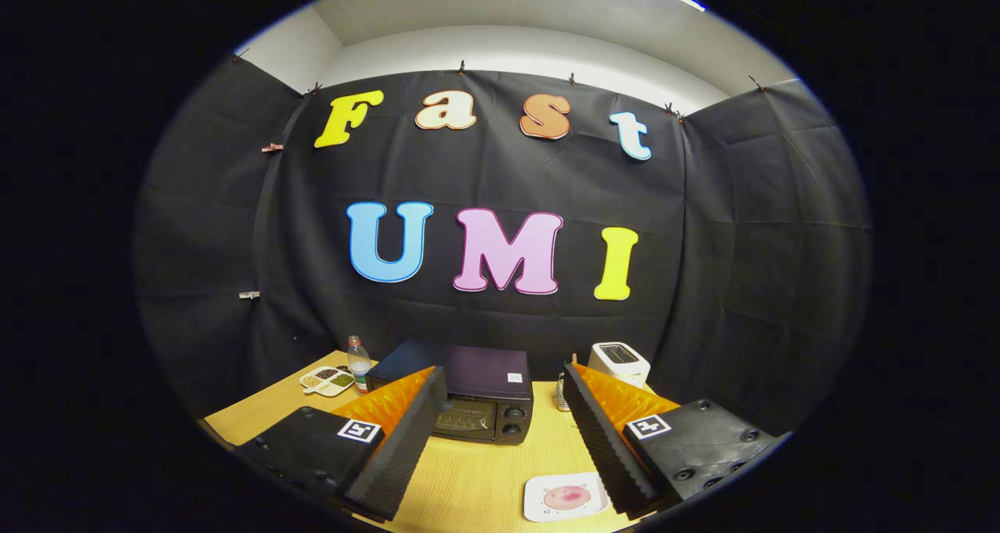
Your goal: Open the toaster oven, put the food inside, and close the toaster oven door.
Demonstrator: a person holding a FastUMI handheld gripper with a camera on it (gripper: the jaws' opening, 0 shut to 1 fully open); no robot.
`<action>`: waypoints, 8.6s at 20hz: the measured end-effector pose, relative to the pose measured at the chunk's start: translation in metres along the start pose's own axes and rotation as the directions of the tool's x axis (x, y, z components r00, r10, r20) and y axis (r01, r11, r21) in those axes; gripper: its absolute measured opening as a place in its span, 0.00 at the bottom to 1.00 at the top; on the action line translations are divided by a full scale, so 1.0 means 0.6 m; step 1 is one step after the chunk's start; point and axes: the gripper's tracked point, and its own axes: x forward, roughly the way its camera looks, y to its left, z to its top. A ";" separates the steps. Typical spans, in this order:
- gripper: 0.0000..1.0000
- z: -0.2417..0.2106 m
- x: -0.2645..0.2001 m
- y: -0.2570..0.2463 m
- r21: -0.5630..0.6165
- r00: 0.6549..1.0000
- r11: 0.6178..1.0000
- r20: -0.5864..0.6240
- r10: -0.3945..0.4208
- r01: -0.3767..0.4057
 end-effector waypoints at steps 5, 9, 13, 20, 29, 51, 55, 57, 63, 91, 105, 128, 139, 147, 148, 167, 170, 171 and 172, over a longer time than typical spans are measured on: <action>0.98 0.003 -0.002 -0.005 0.004 1.000 1.000 0.003 -0.007 0.007; 0.98 0.006 -0.001 -0.005 0.012 1.000 1.000 0.005 -0.013 0.013; 0.98 0.001 0.013 0.016 0.016 1.000 1.000 -0.007 -0.007 0.007; 0.98 -0.051 0.092 0.118 0.045 0.996 0.999 -0.087 0.019 -0.015; 0.98 -0.150 0.237 0.219 0.034 0.982 0.998 -0.182 0.049 -0.044; 0.99 -0.367 0.403 0.234 0.085 0.910 0.995 -0.414 -0.007 0.047; 0.99 -0.380 0.377 0.236 0.081 0.902 0.996 -0.433 -0.009 0.049; 0.99 -0.384 0.355 0.238 0.070 0.899 0.996 -0.439 -0.014 0.049; 0.99 -0.417 0.285 0.242 0.041 0.873 0.998 -0.488 -0.017 0.042; 0.99 -0.401 0.044 -0.106 0.200 0.766 0.979 -0.635 0.104 0.033; 0.93 -0.668 0.052 -0.333 0.223 0.460 0.969 -0.875 0.150 0.107; 0.05 -0.710 0.080 -0.332 0.208 0.341 0.968 -0.928 0.149 0.142; 0.05 -0.685 0.061 -0.269 0.619 0.469 0.671 -0.772 0.428 0.408; 0.05 -0.619 0.055 -0.215 0.784 0.614 0.430 -0.620 0.490 0.448; 0.05 -0.603 0.054 -0.208 0.798 0.631 0.411 -0.601 0.490 0.441; 0.05 -0.501 0.187 0.089 0.847 0.801 0.254 -0.527 0.285 0.467; 0.05 -0.492 0.229 0.110 0.858 0.824 0.207 -0.510 0.248 0.469; 0.05 -0.495 0.243 0.116 0.859 0.826 0.196 -0.510 0.240 0.474; 0.05 -0.496 0.253 0.121 0.859 0.829 0.180 -0.511 0.226 0.480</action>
